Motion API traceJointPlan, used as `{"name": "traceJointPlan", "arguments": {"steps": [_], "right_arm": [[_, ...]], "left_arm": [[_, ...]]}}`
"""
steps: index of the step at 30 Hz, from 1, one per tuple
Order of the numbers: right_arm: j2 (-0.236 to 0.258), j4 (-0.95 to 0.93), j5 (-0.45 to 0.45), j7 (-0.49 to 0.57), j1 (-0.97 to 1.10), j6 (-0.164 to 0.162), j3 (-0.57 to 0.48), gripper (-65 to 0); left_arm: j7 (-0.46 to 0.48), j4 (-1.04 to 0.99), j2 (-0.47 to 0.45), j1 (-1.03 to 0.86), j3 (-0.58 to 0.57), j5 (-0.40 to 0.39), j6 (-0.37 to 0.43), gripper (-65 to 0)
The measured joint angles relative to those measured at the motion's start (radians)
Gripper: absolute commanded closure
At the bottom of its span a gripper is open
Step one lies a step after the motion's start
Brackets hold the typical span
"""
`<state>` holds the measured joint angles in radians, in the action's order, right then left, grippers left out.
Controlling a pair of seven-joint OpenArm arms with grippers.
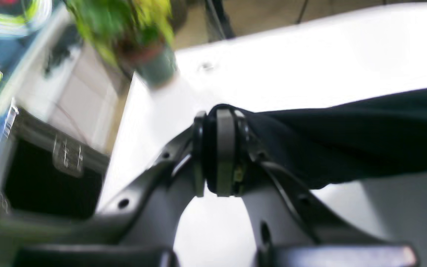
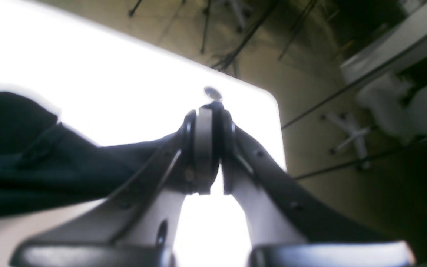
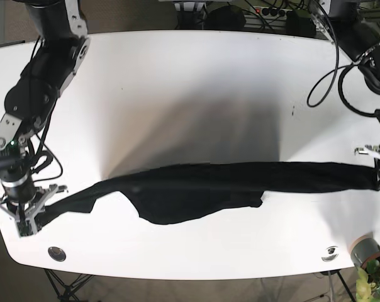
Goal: Fold the T-shirt properly
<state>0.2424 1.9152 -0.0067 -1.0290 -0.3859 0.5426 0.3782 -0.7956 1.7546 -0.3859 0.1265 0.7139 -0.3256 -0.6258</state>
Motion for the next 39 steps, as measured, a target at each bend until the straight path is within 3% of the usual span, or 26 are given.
{"name": "traceJointPlan", "arguments": {"steps": [16, 32, 35, 39], "right_arm": [[-0.164, 0.052, -0.009, 0.005, 0.386, 0.000, 0.224, -2.4], [-0.234, 0.052, -0.015, 0.014, 0.564, 0.000, 0.301, -3.0], [-0.234, 0.052, -0.008, 0.022, 0.583, 0.000, 0.298, -11.7], [-0.234, 0.052, -0.016, 0.022, 0.602, 0.000, 0.299, -30.3]], "left_arm": [[0.182, -0.038, -0.002, -0.332, 0.053, -0.005, 0.007, 0.0], [0.290, -0.143, 0.064, -0.457, 0.082, 0.010, 0.007, 0.0], [0.304, -0.167, 0.061, -0.470, 0.082, 0.009, -0.016, 0.0], [0.301, -0.193, 0.061, -0.481, 0.082, 0.011, -0.066, 0.0]]}}
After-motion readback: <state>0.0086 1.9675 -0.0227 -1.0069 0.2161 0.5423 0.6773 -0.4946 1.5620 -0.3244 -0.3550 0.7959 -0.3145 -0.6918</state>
